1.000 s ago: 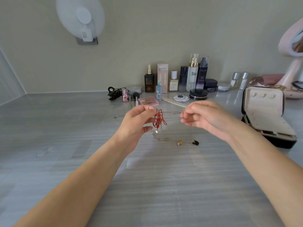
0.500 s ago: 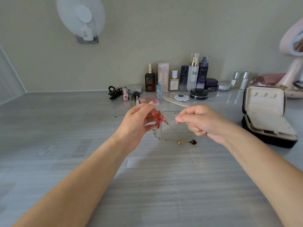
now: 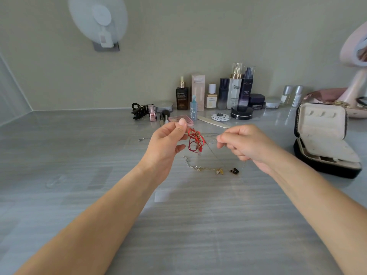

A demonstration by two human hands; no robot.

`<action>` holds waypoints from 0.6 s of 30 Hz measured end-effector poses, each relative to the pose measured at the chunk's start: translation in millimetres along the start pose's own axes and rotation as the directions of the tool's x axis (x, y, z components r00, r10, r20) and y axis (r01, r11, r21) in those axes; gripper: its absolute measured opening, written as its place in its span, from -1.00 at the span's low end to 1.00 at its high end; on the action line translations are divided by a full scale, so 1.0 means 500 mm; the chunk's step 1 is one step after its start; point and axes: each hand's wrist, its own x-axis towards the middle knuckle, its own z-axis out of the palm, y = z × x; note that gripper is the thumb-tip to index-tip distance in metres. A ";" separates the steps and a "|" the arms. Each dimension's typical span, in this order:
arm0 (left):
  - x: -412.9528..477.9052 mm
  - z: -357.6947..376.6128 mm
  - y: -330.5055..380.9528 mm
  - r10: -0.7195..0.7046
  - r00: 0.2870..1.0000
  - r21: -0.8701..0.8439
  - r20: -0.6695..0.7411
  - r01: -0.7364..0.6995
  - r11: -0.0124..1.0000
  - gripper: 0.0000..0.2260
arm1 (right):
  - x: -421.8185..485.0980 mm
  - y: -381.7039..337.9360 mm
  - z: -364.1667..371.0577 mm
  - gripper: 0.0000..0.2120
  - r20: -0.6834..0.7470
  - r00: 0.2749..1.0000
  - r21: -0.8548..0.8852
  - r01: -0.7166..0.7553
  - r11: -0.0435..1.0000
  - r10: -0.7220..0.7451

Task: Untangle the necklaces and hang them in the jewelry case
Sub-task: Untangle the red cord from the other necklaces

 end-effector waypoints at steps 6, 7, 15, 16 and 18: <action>-0.002 0.014 0.005 -0.021 1.000 -0.061 0.020 0.022 0.998 -0.68 | 0.005 0.005 0.009 -0.79 -0.040 0.999 0.043 0.008 0.999 -0.006; -0.001 0.014 0.004 -0.034 0.999 -0.071 0.033 0.036 0.997 -0.71 | 0.005 0.005 0.008 -0.79 -0.061 0.998 0.073 0.019 0.997 -0.015; -0.004 0.011 0.002 -0.096 0.994 -0.014 0.056 0.097 0.995 -0.68 | 0.005 0.001 -0.002 -0.76 -0.104 0.990 0.239 0.118 0.964 -0.096; -0.003 0.010 0.001 -0.096 0.994 -0.029 0.050 0.098 0.995 -0.68 | 0.004 0.000 -0.001 -0.77 -0.088 0.991 0.243 0.122 0.962 -0.103; -0.002 0.008 0.000 -0.079 0.994 -0.045 0.080 0.083 0.996 -0.71 | 0.002 -0.001 0.000 -0.77 -0.058 0.992 0.257 0.120 0.959 -0.109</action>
